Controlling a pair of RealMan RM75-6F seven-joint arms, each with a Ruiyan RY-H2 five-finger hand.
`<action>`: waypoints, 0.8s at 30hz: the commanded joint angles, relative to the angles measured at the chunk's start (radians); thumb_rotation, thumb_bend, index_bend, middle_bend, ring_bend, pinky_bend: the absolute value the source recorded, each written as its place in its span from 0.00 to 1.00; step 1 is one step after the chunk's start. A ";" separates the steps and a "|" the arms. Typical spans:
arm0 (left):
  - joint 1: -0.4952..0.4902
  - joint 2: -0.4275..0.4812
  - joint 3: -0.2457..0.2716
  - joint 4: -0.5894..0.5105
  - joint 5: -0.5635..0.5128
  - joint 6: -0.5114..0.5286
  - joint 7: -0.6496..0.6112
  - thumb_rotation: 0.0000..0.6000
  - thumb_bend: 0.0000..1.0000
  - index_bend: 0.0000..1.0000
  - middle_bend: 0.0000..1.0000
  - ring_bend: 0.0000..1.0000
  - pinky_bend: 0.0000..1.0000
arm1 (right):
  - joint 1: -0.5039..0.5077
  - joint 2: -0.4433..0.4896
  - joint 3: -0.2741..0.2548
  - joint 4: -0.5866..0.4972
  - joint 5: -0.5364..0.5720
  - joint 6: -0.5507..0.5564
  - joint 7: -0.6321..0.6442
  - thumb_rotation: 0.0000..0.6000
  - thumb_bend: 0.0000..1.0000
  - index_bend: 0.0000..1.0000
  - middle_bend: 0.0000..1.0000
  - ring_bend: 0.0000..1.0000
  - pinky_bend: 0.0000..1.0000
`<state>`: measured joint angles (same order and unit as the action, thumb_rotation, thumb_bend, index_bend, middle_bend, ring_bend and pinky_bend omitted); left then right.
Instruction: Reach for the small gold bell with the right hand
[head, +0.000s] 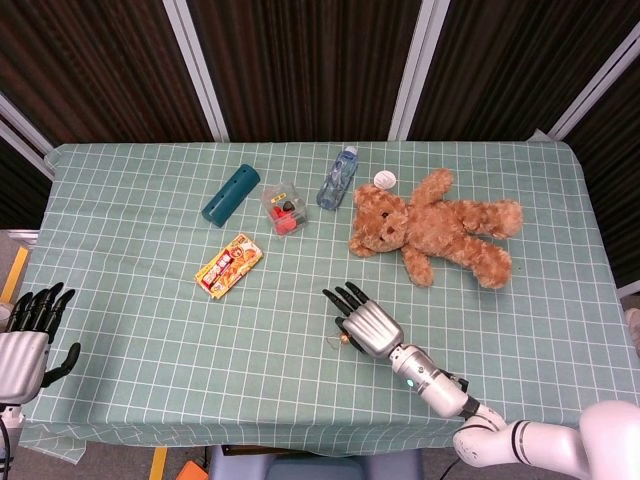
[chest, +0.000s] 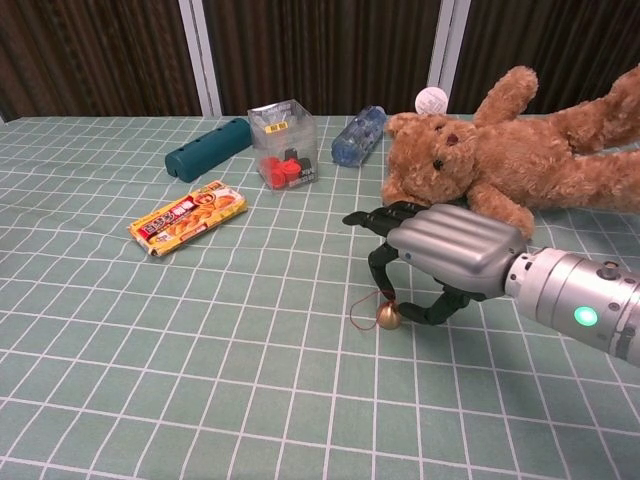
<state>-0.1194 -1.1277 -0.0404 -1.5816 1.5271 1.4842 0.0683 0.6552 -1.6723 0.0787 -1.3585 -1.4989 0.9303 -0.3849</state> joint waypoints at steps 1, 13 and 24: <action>0.000 0.000 0.000 0.000 -0.001 -0.002 0.001 1.00 0.41 0.00 0.00 0.00 0.03 | 0.002 -0.001 -0.002 0.001 0.002 0.003 -0.001 1.00 0.46 0.67 0.03 0.00 0.00; -0.002 0.001 0.001 -0.001 -0.003 -0.004 0.001 1.00 0.41 0.00 0.00 0.00 0.03 | 0.010 -0.004 -0.011 -0.001 0.018 0.009 -0.012 1.00 0.50 0.70 0.05 0.00 0.00; -0.001 0.000 0.001 0.005 0.001 0.000 -0.005 1.00 0.41 0.00 0.00 0.00 0.03 | 0.015 -0.010 -0.015 -0.001 0.030 0.014 -0.019 1.00 0.54 0.73 0.06 0.00 0.00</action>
<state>-0.1203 -1.1274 -0.0391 -1.5767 1.5275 1.4842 0.0628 0.6705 -1.6821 0.0640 -1.3593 -1.4692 0.9446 -0.4045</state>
